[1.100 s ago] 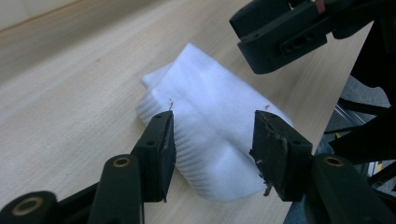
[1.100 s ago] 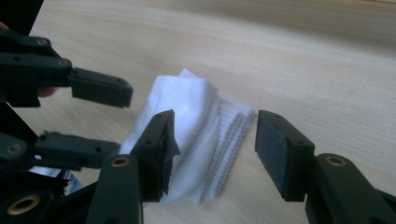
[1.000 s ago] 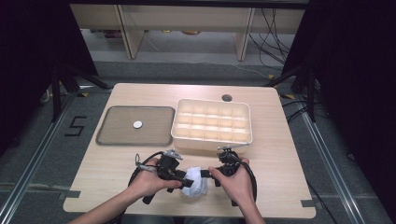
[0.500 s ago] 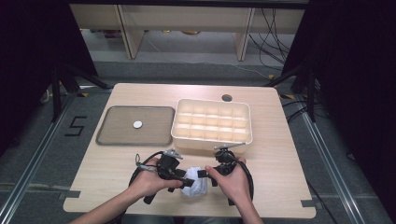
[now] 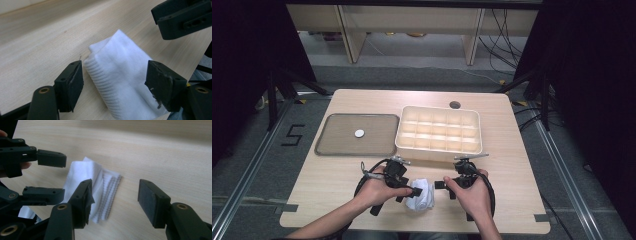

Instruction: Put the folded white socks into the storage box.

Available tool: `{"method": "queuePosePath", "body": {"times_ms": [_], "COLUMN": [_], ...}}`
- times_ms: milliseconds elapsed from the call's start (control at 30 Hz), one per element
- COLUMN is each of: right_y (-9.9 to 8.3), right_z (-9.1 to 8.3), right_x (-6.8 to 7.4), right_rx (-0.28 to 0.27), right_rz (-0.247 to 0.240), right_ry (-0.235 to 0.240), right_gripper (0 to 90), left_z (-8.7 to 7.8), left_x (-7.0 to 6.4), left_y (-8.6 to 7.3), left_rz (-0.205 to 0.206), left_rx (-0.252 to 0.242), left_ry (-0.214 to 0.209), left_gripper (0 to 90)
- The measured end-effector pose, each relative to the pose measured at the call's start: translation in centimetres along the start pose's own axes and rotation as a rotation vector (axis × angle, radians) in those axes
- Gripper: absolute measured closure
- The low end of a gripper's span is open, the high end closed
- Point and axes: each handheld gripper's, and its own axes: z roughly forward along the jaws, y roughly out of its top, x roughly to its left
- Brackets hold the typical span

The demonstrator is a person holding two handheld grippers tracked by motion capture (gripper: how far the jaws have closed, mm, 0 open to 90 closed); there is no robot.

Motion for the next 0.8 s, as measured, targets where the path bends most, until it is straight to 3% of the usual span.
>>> {"method": "queuePosePath", "body": {"times_ms": [33, 67, 100, 133, 333, 500, 533, 567, 733, 800], "right_y": [-0.1, -0.1, -0.1, -0.2, -0.3, -0.3, -0.3, -0.3, -0.4, -0.4], "right_z": [0.2, 0.2, 0.4, 0.5, 0.8, 1.0, 0.9, 0.9, 0.6, 0.5], "right_x": [0.1, 0.3, 0.0, 0.1, 0.1, -0.2, -0.1, -0.2, -0.2, -0.4], "right_rx": [-0.006, 0.017, 0.013, 0.003, 0.015, -0.001, 0.019, 0.019, 0.012, 0.013], "right_rz": [0.005, 0.039, 0.012, -0.004, 0.0, -0.02, 0.012, 0.003, 0.014, 0.018], "right_ry": [0.007, -0.002, -0.009, 0.017, 0.006, -0.005, 0.002, -0.001, 0.006, 0.017], "right_gripper": [46.0, 46.0, 46.0, 46.0, 46.0, 46.0, 46.0, 46.1, 46.0, 46.0], "left_z": [0.1, 0.3, 0.5, 0.8, 1.9, 2.4, 2.4, 2.6, 3.0, 3.2], "left_x": [0.2, 0.3, 0.4, 0.5, 1.0, 1.0, 1.0, 0.8, 0.9, 0.8], "left_y": [0.0, 0.0, 0.0, 0.0, 0.1, 0.2, 0.2, 0.3, 0.4, 0.5], "left_rz": [-0.001, -0.007, -0.012, -0.034, -0.079, -0.088, -0.091, -0.11, -0.076, -0.089], "left_rx": [0.006, 0.011, 0.012, 0.016, 0.035, 0.038, 0.041, 0.035, 0.042, 0.033], "left_ry": [0.0, 0.002, 0.0, -0.009, -0.042, -0.053, -0.057, -0.064, -0.075, -0.083], "left_gripper": [29.0, 28.9, 28.8, 28.7, 28.1, 29.3, 30.0, 30.9, 36.3, 39.1]}}
